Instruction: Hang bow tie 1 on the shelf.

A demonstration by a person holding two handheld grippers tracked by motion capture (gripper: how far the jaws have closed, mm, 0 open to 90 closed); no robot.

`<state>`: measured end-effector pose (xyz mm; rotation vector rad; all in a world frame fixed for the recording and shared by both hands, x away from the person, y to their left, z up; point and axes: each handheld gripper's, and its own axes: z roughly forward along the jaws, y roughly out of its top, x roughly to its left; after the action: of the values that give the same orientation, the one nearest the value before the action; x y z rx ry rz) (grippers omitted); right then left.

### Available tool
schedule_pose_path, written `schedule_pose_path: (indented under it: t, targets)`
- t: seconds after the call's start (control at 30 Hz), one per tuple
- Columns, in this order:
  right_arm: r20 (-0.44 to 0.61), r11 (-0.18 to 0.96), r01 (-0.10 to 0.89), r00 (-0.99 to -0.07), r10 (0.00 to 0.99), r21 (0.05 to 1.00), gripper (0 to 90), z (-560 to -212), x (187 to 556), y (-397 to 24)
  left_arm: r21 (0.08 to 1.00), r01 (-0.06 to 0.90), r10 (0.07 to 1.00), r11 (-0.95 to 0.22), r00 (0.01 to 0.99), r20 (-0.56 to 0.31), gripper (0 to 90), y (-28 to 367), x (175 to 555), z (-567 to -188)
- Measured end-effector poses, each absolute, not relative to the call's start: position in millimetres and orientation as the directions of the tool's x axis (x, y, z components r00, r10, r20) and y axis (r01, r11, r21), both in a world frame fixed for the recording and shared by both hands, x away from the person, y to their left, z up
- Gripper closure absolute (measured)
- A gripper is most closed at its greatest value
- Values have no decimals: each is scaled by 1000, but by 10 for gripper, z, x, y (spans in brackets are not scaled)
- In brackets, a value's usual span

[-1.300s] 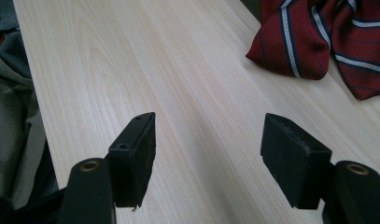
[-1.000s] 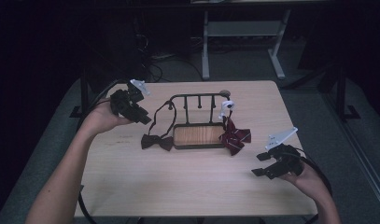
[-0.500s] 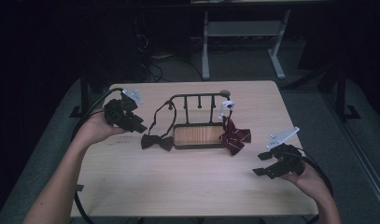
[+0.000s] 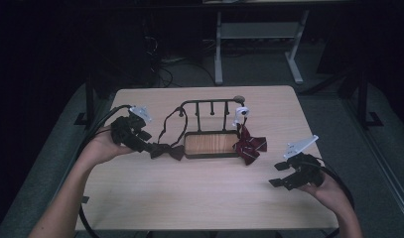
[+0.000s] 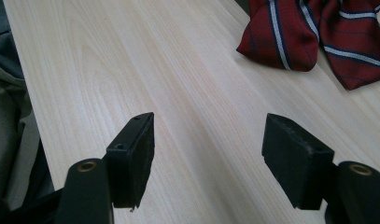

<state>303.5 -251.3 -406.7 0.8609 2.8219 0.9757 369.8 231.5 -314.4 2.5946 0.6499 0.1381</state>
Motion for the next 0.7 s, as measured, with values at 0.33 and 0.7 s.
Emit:
schedule_pose_path:
  t: [0.33, 0.7]
  targets:
    - [143, 650, 492, -846, 514, 579, 341, -4080, 3037, -2527, 473, 429, 476, -769, 879, -22, 405, 2336, 3597, -3265]
    - [142, 652, 493, -846, 514, 576, 341, -4089, 3037, -2529, 480, 434, 484, -762, 875, -23, 316, 2359, 3521, -3407]
